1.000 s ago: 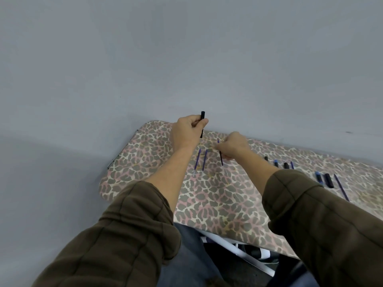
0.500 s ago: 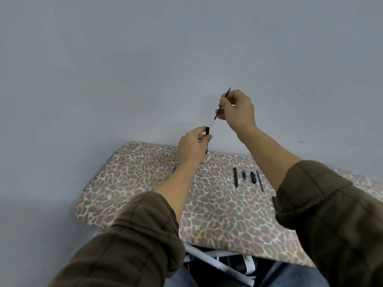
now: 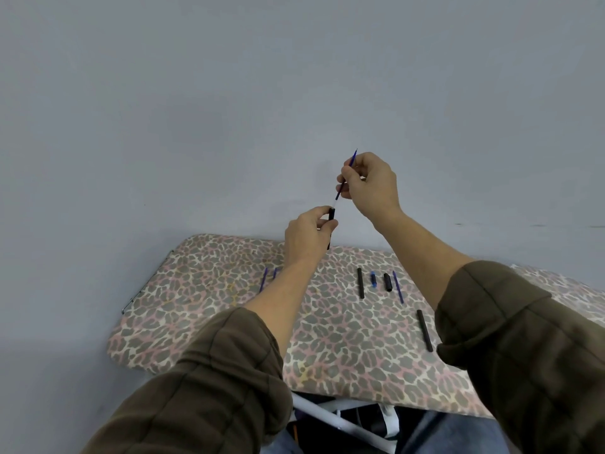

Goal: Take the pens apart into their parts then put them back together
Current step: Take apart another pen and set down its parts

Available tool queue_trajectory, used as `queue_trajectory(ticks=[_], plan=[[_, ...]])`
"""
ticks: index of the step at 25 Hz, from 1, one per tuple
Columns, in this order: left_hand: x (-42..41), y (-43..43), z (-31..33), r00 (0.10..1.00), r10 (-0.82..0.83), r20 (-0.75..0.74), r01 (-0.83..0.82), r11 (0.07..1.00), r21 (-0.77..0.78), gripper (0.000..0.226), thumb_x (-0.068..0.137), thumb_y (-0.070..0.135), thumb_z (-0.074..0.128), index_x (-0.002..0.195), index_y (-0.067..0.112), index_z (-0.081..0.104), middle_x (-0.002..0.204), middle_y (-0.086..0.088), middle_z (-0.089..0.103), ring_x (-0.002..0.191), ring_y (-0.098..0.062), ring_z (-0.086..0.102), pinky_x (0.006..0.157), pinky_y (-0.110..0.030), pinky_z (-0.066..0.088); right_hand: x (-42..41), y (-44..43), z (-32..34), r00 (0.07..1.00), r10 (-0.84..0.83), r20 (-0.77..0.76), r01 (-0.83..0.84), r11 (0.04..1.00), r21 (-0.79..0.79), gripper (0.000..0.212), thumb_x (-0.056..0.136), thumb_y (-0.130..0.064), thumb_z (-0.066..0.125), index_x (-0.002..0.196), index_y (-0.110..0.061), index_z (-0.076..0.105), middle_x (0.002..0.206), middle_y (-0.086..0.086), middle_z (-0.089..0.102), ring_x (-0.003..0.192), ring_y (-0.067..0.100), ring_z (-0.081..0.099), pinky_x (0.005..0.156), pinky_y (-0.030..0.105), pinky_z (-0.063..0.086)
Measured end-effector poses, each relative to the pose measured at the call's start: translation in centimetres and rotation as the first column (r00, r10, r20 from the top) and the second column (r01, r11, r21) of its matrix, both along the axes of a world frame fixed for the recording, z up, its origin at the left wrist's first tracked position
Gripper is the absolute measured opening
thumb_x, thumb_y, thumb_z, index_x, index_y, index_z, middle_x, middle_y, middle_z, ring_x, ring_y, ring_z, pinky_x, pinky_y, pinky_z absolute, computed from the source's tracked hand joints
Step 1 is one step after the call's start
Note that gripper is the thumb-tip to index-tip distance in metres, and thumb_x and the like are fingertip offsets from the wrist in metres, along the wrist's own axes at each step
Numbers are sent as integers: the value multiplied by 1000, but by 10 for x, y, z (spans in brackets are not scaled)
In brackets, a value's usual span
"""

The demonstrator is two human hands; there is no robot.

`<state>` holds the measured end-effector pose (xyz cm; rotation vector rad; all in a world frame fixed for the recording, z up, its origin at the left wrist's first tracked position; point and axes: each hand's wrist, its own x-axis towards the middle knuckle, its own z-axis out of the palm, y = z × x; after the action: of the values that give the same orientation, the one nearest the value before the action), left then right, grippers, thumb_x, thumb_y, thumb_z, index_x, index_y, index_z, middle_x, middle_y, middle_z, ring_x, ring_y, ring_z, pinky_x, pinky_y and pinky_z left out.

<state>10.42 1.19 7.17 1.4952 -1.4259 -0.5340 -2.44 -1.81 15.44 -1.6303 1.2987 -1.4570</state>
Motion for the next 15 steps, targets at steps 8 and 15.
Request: queue_trajectory(ticks=[8, 15], plan=[[-8, 0, 3, 1000, -25, -1, 25, 1000, 4, 24, 95, 35, 69, 118, 37, 71, 96, 6, 78, 82, -11, 69, 72, -28, 53, -7, 0, -21, 974, 51, -219, -29, 995, 100, 7, 93, -20, 71, 92, -15, 75, 88, 1, 78, 90, 19, 76, 90, 44, 60], [-19, -5, 0, 998, -60, -33, 60, 998, -1, 27, 93, 31, 71, 119, 39, 70, 92, 8, 78, 80, -5, 69, 72, -27, 54, -21, -2, -27, 979, 21, -201, 4, 992, 127, 12, 93, -22, 71, 90, -13, 78, 86, -2, 77, 90, 19, 75, 89, 42, 61]])
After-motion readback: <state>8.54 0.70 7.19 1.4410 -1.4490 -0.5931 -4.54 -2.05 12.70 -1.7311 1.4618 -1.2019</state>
